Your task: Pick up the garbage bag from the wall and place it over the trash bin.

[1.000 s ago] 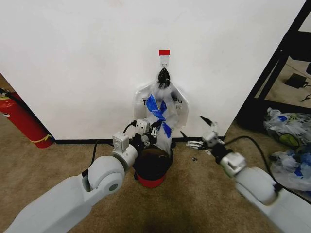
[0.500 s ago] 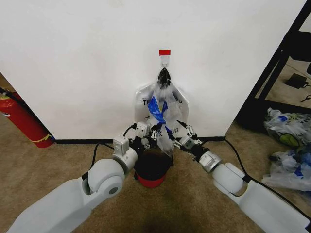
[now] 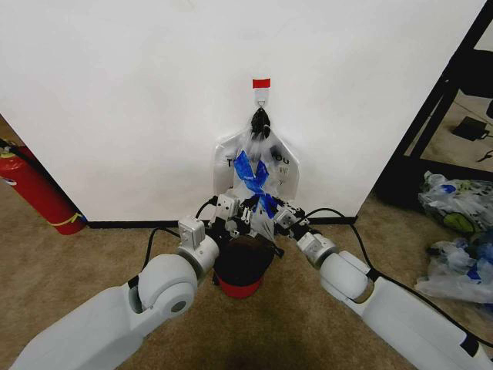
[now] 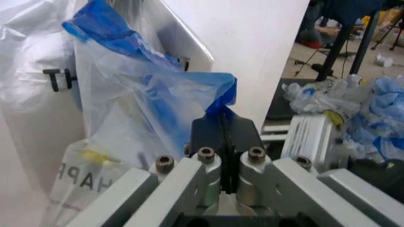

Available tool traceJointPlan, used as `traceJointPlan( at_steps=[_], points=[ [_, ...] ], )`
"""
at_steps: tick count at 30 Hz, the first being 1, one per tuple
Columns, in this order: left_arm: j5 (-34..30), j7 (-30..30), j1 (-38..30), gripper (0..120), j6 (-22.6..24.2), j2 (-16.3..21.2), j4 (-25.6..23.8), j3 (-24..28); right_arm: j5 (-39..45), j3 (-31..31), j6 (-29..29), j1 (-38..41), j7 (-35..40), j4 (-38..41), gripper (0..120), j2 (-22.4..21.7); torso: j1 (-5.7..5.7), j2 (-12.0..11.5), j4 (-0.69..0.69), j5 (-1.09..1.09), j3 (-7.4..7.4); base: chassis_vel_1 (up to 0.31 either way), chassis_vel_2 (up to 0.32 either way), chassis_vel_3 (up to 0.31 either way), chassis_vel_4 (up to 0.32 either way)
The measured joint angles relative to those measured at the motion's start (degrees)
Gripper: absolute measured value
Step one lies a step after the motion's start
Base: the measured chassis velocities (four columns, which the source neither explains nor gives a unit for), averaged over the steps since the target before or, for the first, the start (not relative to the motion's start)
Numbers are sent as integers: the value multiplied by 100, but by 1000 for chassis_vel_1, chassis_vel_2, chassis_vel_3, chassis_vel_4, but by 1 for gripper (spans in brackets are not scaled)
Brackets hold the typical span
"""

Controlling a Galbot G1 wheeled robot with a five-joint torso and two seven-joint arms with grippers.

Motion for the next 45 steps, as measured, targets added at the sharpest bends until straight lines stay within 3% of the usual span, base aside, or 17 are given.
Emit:
traceJointPlan(
  at_steps=[7,13,15,18,22,24,26,34,45],
  points=[
    [-7,-4,45,0,-3,14,-9,-106,938,566,205,-555,330,412,0,-34,0,0,-1,1,0,0,0,0,0],
    [-7,-39,189,0,-76,-51,16,-375,1448,1527,1500,-1608,16,952,0,-170,0,0,-2,0,-1,0,0,0,0],
    [-9,-51,240,0,-80,-51,-8,-440,1576,1683,1641,-1749,-25,1040,0,-151,0,0,-4,0,-1,0,0,0,0],
    [-14,-91,632,0,-82,6,-267,-841,2140,1978,1884,-1987,-81,1264,0,9,-1,0,-4,1,-1,0,0,0,0],
    [-2,-110,1207,0,-83,80,-592,-1308,2628,2215,2017,-2223,-212,1425,0,214,-1,0,7,0,-1,0,0,0,0],
    [10,-113,1506,0,-89,114,-741,-1505,2763,2457,2122,-2531,-363,1519,0,303,-1,0,2,0,-1,0,0,0,0],
    [39,-104,1737,0,-98,146,-852,-1604,2791,2682,2200,-2815,-520,1608,0,347,-1,1,-3,0,-1,0,0,0,0],
    [382,6,2614,0,-180,258,-1128,-1758,2458,3405,2572,-3977,-1073,2056,0,427,-1,1,-1,0,-1,0,0,0,0],
    [876,105,3255,0,-290,175,-1226,-1782,1955,3560,2860,-4778,-1360,2219,0,613,-1,1,0,1,-1,0,0,0,0]
  ],
)
